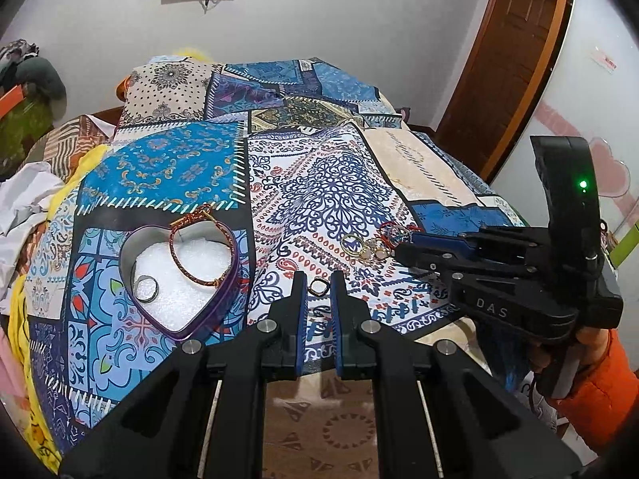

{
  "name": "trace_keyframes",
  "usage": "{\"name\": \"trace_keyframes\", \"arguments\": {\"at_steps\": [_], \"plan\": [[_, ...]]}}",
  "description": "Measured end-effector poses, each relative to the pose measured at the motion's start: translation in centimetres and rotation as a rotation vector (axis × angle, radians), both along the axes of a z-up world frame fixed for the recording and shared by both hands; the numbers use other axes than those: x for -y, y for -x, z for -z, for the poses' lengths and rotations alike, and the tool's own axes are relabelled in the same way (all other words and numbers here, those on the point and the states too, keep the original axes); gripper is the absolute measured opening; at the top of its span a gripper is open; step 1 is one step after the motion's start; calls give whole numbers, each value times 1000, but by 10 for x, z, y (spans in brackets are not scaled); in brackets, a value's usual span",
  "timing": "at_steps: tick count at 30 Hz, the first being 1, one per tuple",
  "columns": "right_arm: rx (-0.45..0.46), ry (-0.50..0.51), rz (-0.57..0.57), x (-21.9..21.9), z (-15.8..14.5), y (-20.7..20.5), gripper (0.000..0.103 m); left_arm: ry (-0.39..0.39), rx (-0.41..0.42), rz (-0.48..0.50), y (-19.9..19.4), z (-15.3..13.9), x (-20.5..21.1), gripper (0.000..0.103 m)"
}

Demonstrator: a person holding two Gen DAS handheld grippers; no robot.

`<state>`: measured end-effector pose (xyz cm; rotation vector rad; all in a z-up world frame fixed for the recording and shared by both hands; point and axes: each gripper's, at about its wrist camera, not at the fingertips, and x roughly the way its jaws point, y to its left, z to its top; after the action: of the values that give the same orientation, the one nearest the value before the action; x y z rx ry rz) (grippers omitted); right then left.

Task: Organize jewelry
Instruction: 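Carry the ring and charm in both grippers over the heart-shaped tin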

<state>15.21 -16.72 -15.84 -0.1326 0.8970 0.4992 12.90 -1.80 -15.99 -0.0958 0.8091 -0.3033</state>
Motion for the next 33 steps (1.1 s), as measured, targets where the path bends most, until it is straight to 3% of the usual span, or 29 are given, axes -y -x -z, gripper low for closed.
{"name": "trace_keyframes", "arguments": {"at_steps": [18, 33], "plan": [[152, -99, -47, -29, -67, 20, 14, -26, 108, -86, 11, -36, -43, 9], [154, -169, -162, -97, -70, 14, 14, -28, 123, -171, 6, -34, -88, 9]]}}
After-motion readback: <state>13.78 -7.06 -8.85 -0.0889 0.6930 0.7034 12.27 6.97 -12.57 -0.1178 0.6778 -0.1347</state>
